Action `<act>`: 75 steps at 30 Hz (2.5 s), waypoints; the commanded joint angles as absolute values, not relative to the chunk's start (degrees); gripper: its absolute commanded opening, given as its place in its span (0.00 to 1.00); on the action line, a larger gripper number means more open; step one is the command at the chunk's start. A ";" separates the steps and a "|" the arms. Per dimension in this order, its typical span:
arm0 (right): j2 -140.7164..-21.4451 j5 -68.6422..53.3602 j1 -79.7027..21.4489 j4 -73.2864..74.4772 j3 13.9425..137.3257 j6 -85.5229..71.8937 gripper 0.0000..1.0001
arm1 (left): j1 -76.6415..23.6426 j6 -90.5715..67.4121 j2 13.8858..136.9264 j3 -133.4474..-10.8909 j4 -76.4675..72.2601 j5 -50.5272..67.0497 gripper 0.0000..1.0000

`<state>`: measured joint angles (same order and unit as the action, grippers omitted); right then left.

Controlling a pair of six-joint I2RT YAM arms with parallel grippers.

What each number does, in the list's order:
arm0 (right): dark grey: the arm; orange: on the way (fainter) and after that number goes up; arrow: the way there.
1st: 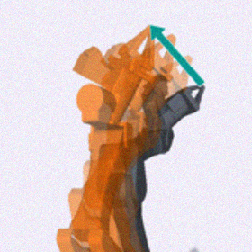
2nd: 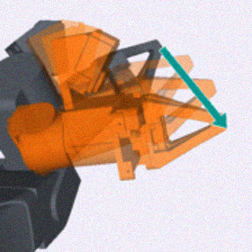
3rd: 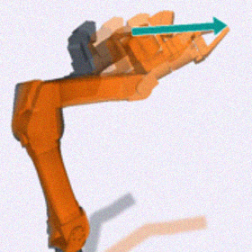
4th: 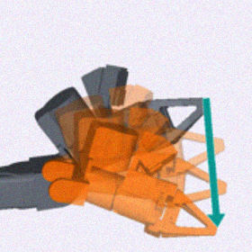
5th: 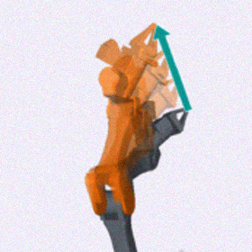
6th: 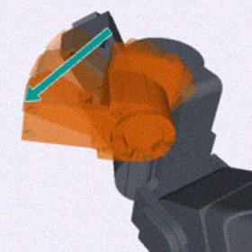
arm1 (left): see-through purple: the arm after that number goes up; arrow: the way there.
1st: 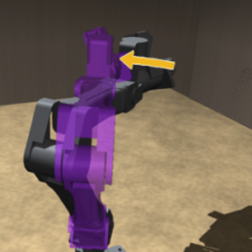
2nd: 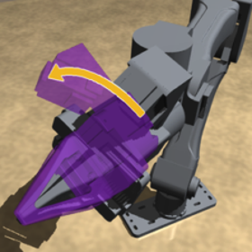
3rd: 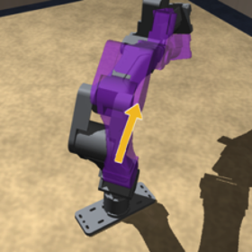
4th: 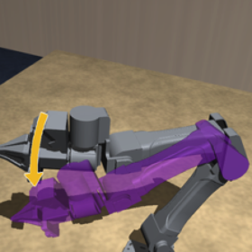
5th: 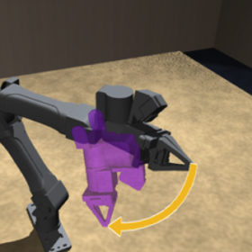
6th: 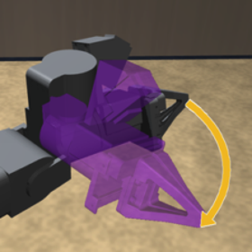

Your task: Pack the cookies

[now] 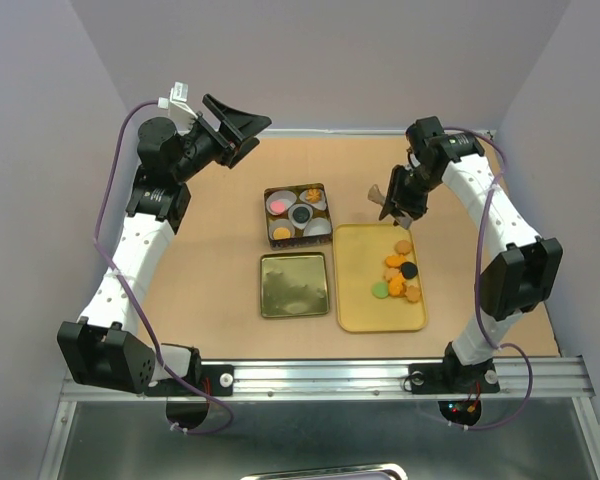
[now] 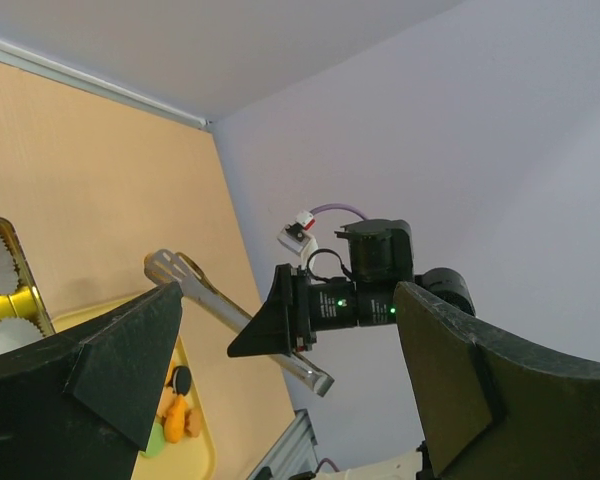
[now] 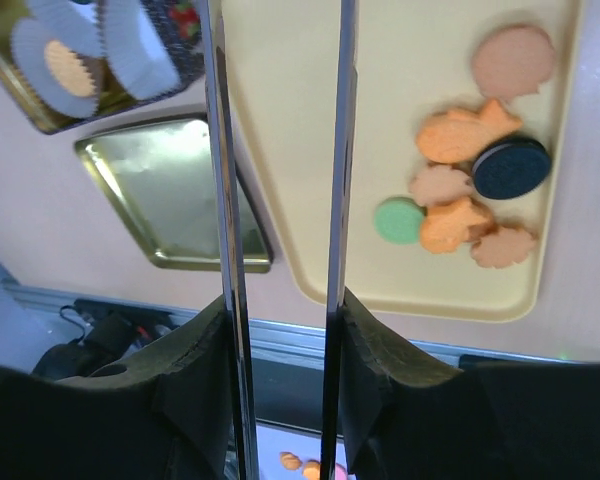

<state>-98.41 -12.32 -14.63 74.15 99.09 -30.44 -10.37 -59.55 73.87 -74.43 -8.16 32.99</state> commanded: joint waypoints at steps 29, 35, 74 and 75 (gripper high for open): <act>-100.11 -21.53 -31.55 64.42 100.73 -29.71 0.37 | -10.11 -57.48 74.18 -74.36 -8.96 34.28 0.99; -99.23 -18.64 -31.64 63.90 96.42 -30.41 0.37 | -10.11 -57.13 74.27 -74.36 -8.44 34.45 0.99; -96.77 -11.87 -31.82 62.05 93.95 -31.82 0.54 | -10.11 -57.22 74.71 -74.79 -8.44 34.80 0.99; -96.33 -10.47 -31.82 62.14 94.22 -31.73 0.54 | -10.02 -57.22 74.71 -74.79 -8.44 34.80 0.99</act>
